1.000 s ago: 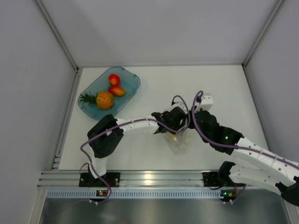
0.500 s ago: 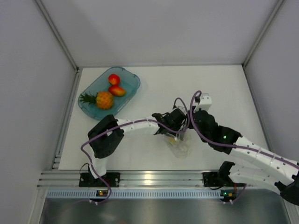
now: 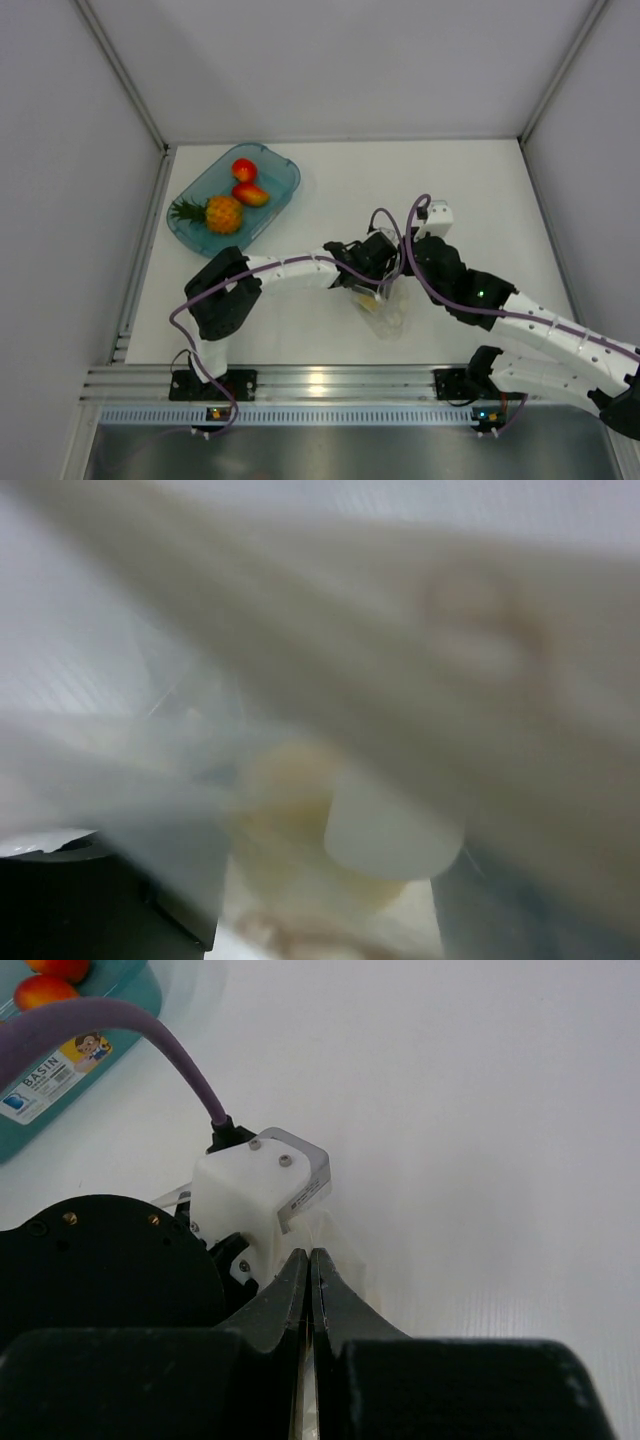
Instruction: Open the zip-top bag and remove the fake food
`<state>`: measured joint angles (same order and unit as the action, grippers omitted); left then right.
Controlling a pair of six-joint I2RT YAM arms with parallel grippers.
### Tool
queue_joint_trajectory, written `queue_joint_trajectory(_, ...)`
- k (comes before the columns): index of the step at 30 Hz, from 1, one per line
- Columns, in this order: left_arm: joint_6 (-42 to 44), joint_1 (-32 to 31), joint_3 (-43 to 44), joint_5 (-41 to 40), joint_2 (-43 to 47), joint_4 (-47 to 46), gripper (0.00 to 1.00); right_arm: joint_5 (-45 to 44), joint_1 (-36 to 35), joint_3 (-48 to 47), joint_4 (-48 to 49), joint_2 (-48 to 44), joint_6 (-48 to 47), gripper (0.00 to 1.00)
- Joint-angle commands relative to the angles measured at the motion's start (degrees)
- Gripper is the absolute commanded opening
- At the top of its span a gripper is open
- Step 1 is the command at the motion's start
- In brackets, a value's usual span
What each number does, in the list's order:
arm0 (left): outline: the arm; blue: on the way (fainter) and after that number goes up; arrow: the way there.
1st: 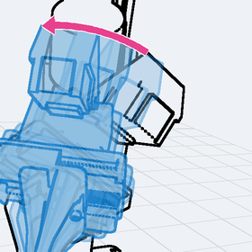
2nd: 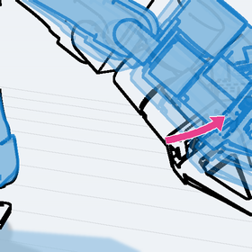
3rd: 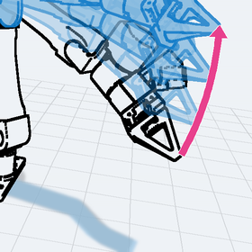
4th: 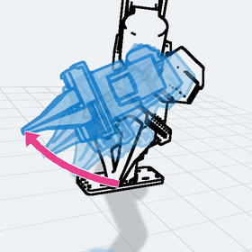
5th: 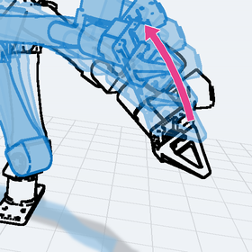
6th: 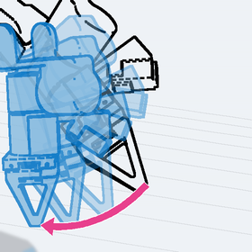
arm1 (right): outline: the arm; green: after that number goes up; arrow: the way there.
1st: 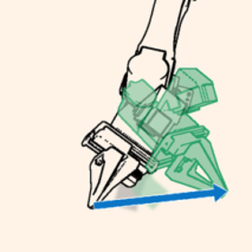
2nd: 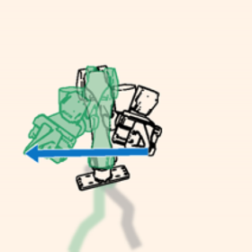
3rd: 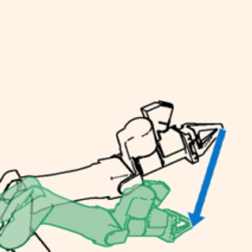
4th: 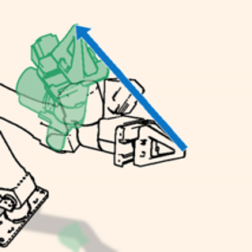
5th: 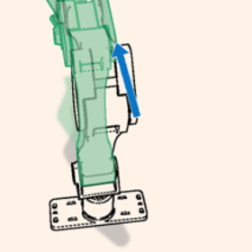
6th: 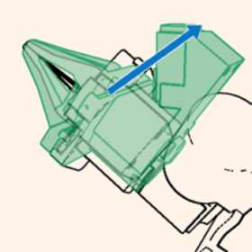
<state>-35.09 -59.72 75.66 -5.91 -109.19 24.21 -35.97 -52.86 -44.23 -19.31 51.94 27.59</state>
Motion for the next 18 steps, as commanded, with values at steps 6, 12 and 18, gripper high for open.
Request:
queue_joint_trajectory(6, -0.4, -0.6, -0.8, -2.7, 6.6, 0.8, 0.00, -0.9, -0.8, -2.4, 3.5, 1.0, -3.5, 0.00)
queue_joint_trajectory(12, -0.9, -1.3, -2.2, -3.8, 10.0, 0.4, 0.00, -2.0, 0.5, -3.2, 4.0, 3.1, -6.1, 0.00)
queue_joint_trajectory(18, -0.9, -1.6, -4.3, -3.8, 14.8, -2.2, 0.00, -2.3, 1.1, -3.7, 4.7, 5.5, -7.5, 0.00)
